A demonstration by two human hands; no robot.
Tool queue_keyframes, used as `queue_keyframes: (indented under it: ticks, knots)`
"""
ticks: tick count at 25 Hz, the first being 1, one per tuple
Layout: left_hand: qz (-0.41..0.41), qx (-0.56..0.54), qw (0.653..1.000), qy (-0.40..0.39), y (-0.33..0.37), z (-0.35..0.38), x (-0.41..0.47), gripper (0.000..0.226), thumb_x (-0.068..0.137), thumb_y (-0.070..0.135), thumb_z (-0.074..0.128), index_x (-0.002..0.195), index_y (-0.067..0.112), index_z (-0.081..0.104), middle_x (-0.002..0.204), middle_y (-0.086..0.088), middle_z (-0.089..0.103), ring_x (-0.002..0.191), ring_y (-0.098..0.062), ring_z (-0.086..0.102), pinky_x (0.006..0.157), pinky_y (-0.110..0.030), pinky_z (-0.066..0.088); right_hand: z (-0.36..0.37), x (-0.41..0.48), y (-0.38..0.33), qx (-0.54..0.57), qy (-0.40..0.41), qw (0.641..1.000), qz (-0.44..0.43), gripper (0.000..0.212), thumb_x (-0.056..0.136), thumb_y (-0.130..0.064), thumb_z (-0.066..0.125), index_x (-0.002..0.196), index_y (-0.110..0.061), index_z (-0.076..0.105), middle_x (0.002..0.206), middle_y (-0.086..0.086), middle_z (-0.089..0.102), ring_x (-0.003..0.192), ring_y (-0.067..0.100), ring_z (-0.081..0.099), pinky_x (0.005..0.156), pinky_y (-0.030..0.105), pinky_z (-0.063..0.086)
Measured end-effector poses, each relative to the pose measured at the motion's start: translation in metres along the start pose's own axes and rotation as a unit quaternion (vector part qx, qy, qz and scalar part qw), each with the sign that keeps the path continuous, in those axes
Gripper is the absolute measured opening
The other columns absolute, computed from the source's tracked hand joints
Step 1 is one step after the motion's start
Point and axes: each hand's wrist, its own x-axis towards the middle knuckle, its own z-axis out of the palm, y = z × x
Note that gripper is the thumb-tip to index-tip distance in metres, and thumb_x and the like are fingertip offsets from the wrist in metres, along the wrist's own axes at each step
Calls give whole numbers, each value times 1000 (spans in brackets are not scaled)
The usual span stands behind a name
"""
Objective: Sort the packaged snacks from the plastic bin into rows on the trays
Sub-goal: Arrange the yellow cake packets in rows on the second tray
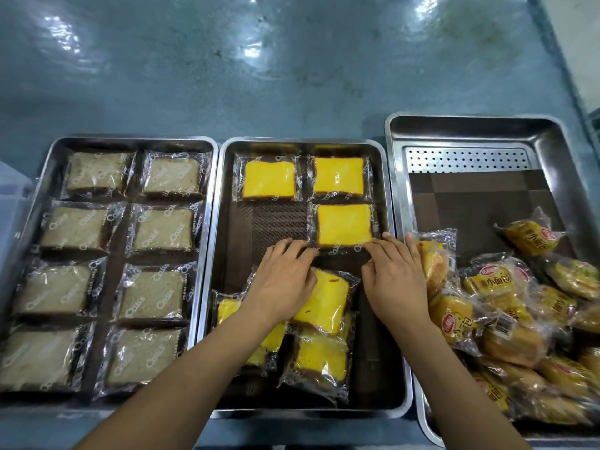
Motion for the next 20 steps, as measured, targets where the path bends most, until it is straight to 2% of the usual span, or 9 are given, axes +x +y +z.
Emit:
queue_keyframes:
  ticks: [4,8,11,15,20]
  knots:
    - [28,5,1000,1,7,3,-5,38,100,33,41,133,22,57,135,4,55,127,-21,43,105,-39,37,-5,-3,-2,12,20,1000,-4,31,92,-15,54,120,-11,66,125,8,66,129,23,51,125,45,15]
    - [16,15,1000,7,9,3,-7,34,101,35,40,127,24,58,128,4,56,122,-20,45,101,-38,39,-19,-4,-1,55,69,996,18,20,89,-10,59,107,-14,67,110,3,66,113,21,57,124,37,17]
    - [18,6,1000,-1,8,4,-9,35,102,35,39,129,24,57,128,4,55,122,-21,45,103,-39,38,-16,-6,0,42,39,998,23,20,91,-12,59,108,-16,68,112,3,66,116,22,55,124,30,10]
    - [12,5,1000,12,7,0,-17,32,102,34,39,128,25,56,125,5,55,116,-19,46,101,-38,38,-10,-9,-5,61,11,998,-22,21,90,-10,59,108,-13,70,111,3,67,115,22,57,122,43,23]
    - [-21,18,999,35,-24,-6,-77,33,95,33,38,115,26,63,114,5,60,104,-23,53,90,-39,43,0,-23,-38,110,-3,991,-73,31,90,-18,47,107,-15,72,106,-1,69,112,20,59,122,42,25]
